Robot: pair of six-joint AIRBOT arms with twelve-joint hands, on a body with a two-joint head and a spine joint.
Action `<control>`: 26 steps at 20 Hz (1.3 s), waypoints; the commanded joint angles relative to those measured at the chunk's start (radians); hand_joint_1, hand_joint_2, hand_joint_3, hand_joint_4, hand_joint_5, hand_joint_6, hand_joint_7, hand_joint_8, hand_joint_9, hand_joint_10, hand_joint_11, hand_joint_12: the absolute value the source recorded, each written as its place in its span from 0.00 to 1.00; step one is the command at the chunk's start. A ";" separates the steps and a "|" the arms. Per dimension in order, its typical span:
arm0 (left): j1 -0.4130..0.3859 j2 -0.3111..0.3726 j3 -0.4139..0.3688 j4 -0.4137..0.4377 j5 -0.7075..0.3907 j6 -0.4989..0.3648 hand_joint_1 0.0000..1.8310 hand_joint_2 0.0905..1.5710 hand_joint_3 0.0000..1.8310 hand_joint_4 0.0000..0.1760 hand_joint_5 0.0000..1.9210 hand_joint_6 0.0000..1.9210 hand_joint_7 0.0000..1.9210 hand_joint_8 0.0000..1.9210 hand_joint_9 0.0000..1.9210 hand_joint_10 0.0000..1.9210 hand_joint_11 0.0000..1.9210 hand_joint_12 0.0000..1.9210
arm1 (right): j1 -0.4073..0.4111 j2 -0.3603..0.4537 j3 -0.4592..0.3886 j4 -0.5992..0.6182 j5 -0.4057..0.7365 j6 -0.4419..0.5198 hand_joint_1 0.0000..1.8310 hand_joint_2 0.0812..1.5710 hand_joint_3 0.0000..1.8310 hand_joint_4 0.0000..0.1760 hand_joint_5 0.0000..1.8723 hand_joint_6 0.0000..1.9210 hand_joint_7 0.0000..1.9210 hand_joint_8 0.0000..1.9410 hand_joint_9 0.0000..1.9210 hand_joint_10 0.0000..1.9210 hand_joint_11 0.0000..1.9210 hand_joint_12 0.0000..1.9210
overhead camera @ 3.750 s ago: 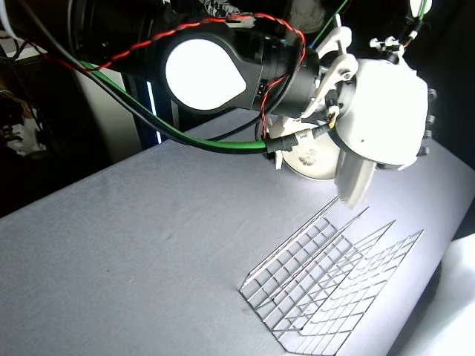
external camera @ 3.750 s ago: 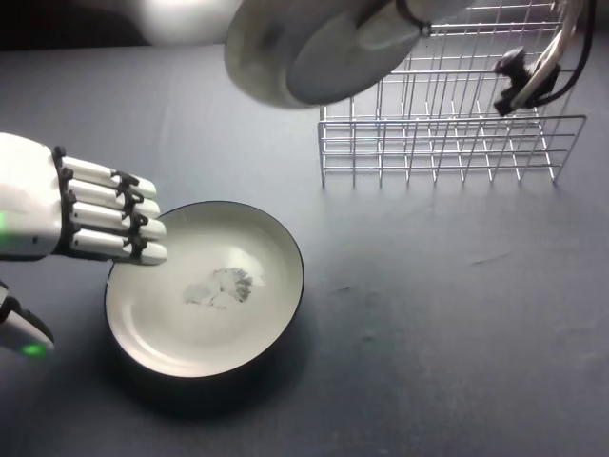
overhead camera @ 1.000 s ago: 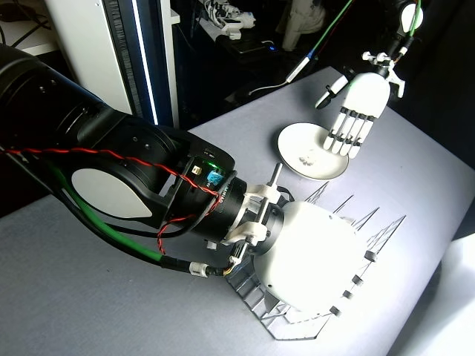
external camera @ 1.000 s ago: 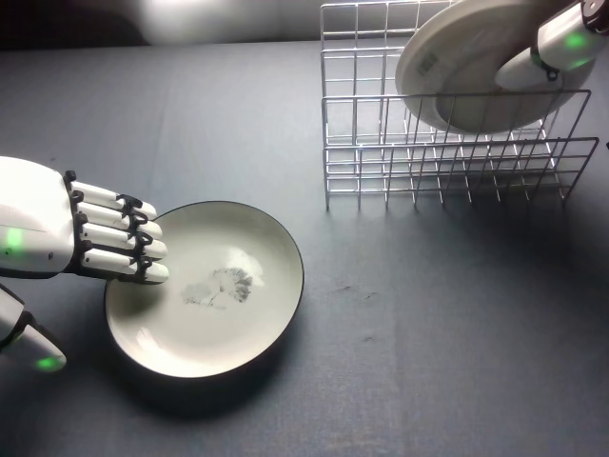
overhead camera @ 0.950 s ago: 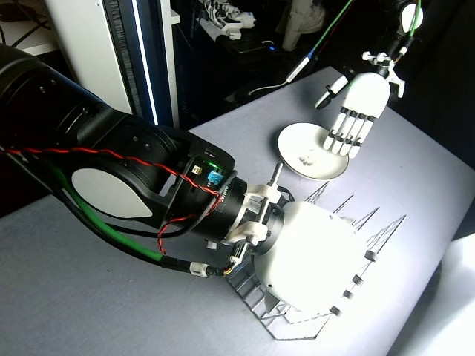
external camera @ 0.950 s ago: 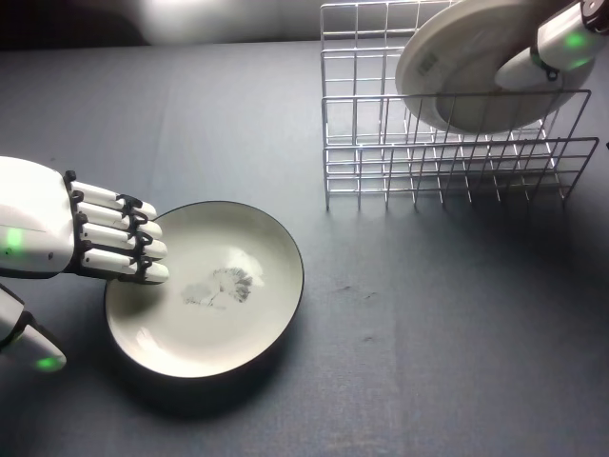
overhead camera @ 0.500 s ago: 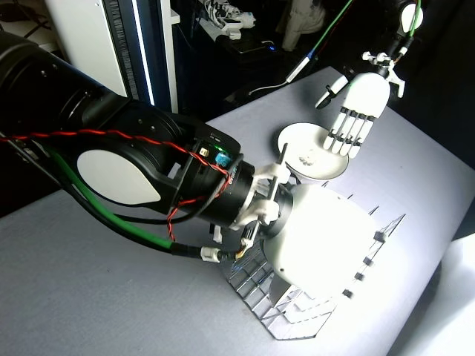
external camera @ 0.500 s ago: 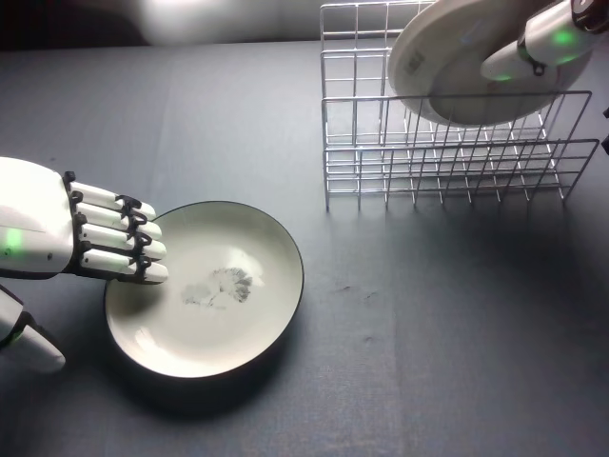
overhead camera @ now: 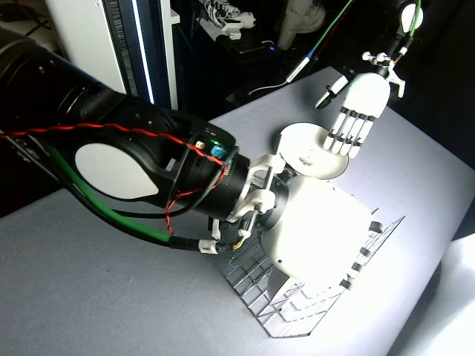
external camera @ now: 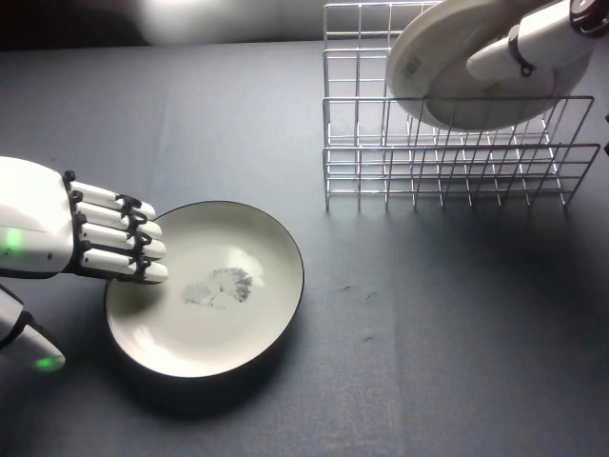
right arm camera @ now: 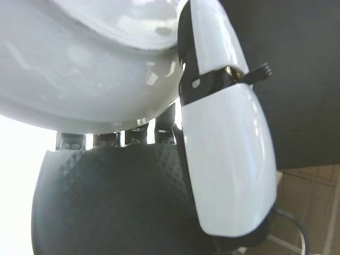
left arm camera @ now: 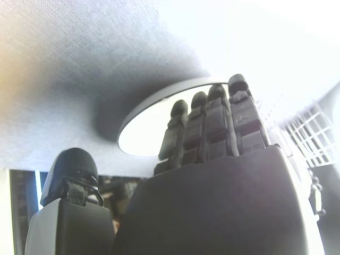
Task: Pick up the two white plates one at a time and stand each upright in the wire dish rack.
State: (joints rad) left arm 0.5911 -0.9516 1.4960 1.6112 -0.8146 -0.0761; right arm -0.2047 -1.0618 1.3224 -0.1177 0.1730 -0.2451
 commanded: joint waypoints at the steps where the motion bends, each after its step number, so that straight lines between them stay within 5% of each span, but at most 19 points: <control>1: -0.003 0.001 0.008 -0.049 -0.012 0.003 0.00 0.71 0.00 0.00 0.02 0.01 0.01 0.00 0.01 0.00 0.01 0.00 | -0.001 0.008 0.010 0.001 0.101 -0.001 0.70 0.68 0.00 0.00 0.44 0.03 0.48 0.00 0.50 0.00 0.35 0.39; 10: -0.005 0.001 0.010 -0.049 -0.012 0.003 0.00 0.72 0.00 0.00 0.02 0.00 0.00 0.00 0.00 0.00 0.00 0.00 | -0.013 0.010 0.019 -0.148 0.152 -0.003 0.66 0.66 0.00 0.00 0.31 0.00 0.32 0.00 0.34 0.00 0.14 0.52; 19: 0.002 0.001 0.011 -0.049 -0.010 0.003 0.00 0.72 0.00 0.00 0.02 0.00 0.00 0.00 0.00 0.00 0.00 0.00 | 0.067 0.011 0.011 -0.220 0.215 -0.003 0.65 0.68 0.00 0.00 0.27 0.00 0.27 0.00 0.29 0.00 0.09 0.53; 26: 0.021 -0.005 0.015 -0.049 -0.008 0.003 0.00 0.72 0.00 0.00 0.04 0.01 0.03 0.01 0.03 0.01 0.02 0.01 | 0.090 0.033 -0.059 -0.500 0.360 -0.010 0.62 0.67 0.00 0.00 0.19 0.00 0.18 0.00 0.18 0.00 0.00 0.51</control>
State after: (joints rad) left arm 0.6151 -0.9577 1.5063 1.5902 -0.8162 -0.0723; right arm -0.1280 -1.0336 1.2606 -0.6495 0.4248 -0.2527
